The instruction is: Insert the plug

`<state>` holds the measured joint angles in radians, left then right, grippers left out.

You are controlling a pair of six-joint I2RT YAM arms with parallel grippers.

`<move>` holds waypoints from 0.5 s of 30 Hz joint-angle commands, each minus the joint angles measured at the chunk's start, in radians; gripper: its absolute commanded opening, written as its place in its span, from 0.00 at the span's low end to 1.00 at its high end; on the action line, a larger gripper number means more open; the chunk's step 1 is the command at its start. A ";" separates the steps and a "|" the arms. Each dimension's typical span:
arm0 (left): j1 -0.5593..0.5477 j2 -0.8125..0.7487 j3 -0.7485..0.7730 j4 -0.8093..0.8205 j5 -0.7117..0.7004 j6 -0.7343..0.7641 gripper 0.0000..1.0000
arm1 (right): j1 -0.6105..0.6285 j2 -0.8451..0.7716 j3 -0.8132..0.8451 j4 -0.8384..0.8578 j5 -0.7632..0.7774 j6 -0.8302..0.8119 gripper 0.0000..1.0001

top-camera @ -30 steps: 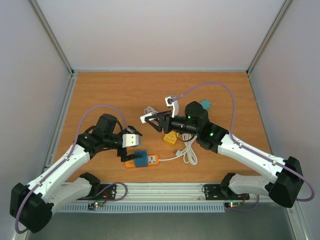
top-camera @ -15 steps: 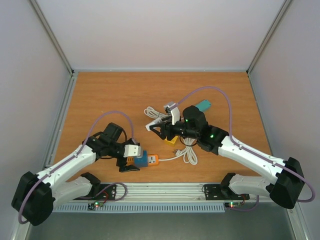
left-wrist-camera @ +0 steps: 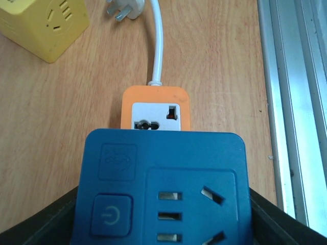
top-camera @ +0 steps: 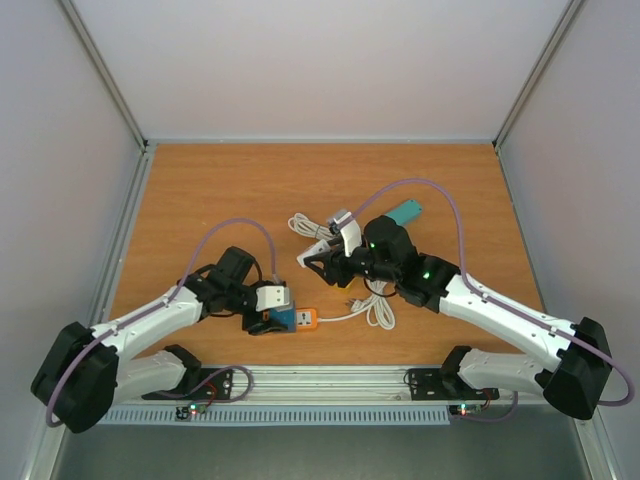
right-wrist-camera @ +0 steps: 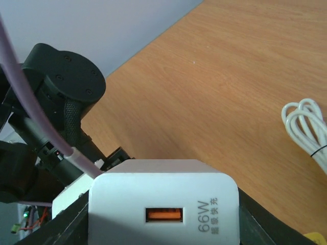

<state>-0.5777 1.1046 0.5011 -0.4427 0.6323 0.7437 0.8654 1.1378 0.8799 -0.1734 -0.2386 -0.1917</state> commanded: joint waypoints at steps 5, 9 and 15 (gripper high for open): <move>0.022 0.049 0.029 -0.161 0.007 0.133 0.51 | 0.022 0.006 -0.018 -0.026 -0.011 -0.219 0.02; 0.144 0.042 0.052 -0.389 0.034 0.373 0.50 | 0.047 0.049 -0.005 -0.056 -0.070 -0.306 0.02; 0.283 0.100 0.087 -0.570 -0.015 0.651 0.49 | 0.141 0.128 0.043 -0.145 -0.110 -0.479 0.02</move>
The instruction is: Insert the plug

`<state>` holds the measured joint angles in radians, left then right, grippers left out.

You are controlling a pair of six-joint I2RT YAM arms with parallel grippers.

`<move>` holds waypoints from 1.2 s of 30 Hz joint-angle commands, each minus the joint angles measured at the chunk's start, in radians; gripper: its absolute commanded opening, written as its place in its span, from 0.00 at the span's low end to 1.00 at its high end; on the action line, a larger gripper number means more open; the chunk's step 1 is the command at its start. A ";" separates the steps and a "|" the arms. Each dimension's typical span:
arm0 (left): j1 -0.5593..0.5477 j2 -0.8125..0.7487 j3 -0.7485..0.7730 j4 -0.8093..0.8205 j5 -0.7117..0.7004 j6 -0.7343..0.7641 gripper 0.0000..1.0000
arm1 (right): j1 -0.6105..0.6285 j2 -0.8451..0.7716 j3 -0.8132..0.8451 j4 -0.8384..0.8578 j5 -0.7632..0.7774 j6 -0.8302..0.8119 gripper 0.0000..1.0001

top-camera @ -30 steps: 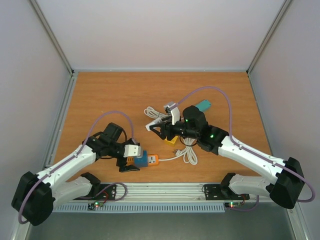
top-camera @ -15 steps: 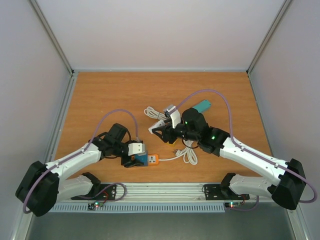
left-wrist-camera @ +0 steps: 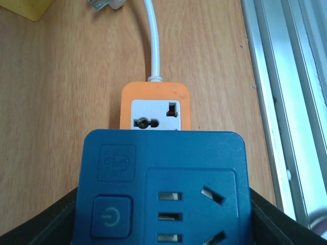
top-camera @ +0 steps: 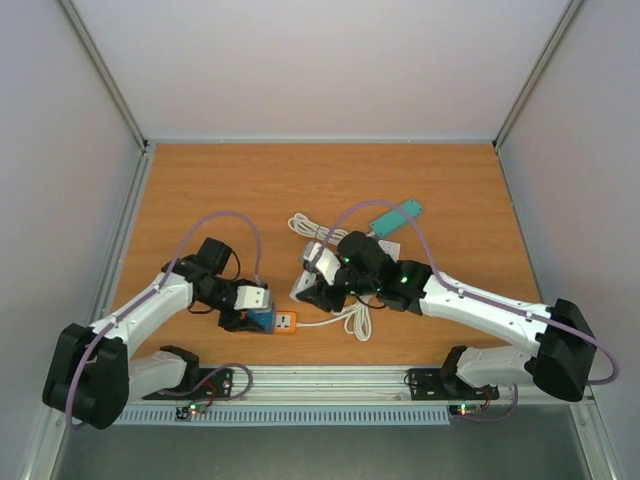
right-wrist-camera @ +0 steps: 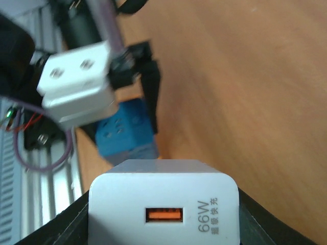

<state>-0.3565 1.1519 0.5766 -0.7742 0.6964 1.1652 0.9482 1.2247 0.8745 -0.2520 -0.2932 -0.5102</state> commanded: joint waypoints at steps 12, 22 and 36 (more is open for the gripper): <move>0.143 0.155 0.100 -0.221 0.013 0.383 0.54 | 0.150 0.356 0.291 -0.350 0.102 -0.334 0.01; 0.270 0.017 0.047 -0.243 0.142 0.390 0.99 | 0.182 0.377 0.305 -0.275 0.127 -0.416 0.01; 0.588 0.188 0.226 -0.670 0.271 0.682 1.00 | 0.184 0.414 0.247 -0.136 0.087 -0.427 0.01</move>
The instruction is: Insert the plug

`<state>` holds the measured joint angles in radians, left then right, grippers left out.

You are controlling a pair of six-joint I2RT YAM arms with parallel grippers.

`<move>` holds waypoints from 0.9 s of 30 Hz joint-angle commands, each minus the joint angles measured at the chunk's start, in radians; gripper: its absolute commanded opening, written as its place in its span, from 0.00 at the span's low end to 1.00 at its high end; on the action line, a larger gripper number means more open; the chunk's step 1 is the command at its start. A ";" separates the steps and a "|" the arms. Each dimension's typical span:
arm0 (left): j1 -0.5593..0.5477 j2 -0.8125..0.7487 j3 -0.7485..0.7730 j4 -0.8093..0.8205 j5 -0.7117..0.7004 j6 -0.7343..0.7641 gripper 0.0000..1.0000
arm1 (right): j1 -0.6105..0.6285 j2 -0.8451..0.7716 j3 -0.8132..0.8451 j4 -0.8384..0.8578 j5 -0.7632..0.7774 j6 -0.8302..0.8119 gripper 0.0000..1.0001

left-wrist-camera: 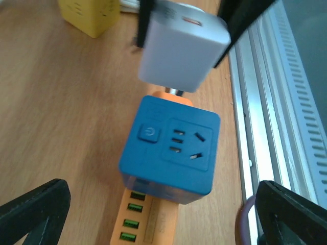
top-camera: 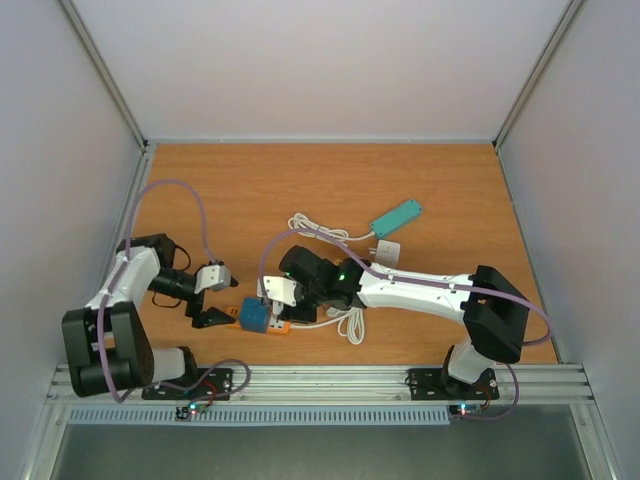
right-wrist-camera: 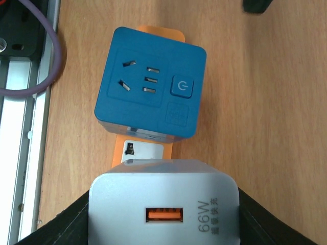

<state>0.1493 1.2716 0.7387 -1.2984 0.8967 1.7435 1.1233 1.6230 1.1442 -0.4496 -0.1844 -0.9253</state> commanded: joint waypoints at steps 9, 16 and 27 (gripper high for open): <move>0.180 0.048 0.078 0.135 0.116 -0.226 1.00 | 0.018 0.048 -0.040 0.106 -0.040 0.002 0.01; 0.180 -0.057 0.024 0.301 0.055 -0.493 1.00 | 0.020 0.073 -0.046 0.113 -0.053 0.004 0.01; 0.179 -0.091 -0.004 0.332 0.032 -0.494 1.00 | 0.029 0.093 -0.056 0.114 -0.056 0.028 0.01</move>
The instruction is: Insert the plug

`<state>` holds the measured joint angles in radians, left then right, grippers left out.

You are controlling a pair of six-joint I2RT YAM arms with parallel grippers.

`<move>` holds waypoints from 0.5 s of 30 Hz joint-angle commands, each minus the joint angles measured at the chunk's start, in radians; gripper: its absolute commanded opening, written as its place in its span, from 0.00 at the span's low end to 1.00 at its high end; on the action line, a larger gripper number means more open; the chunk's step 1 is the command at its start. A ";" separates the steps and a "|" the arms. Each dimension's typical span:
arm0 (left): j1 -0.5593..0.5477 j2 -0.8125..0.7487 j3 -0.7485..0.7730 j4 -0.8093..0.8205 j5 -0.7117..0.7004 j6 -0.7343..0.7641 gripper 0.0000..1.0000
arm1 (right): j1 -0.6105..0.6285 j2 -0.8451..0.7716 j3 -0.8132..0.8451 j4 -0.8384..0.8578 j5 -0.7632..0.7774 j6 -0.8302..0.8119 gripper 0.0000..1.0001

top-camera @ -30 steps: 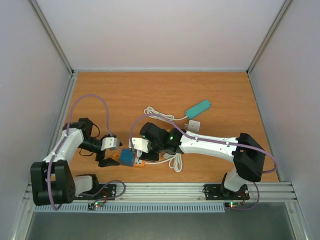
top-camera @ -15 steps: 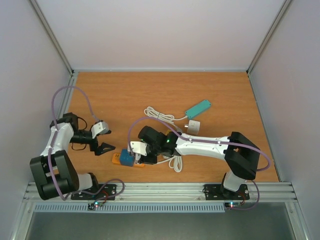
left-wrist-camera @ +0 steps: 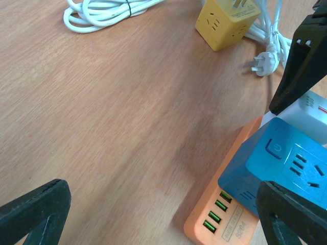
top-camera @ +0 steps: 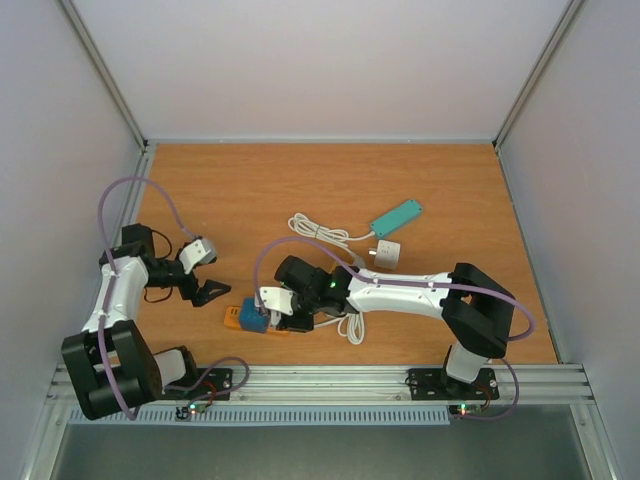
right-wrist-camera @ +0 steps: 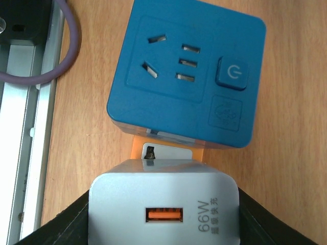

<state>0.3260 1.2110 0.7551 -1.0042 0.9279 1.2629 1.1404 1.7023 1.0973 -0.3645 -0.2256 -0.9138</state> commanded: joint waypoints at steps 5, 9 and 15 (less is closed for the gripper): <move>0.002 -0.043 -0.030 0.049 -0.004 -0.009 1.00 | 0.013 0.023 -0.013 0.039 -0.007 0.034 0.01; 0.003 -0.048 -0.033 0.047 -0.008 -0.002 1.00 | 0.013 0.023 -0.023 0.056 -0.003 0.046 0.01; 0.003 -0.054 -0.036 0.044 -0.009 0.008 1.00 | 0.013 0.032 -0.028 0.051 0.008 0.056 0.01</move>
<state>0.3260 1.1797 0.7303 -0.9749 0.9119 1.2633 1.1446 1.7107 1.0817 -0.3214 -0.2249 -0.8707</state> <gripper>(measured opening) 0.995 0.536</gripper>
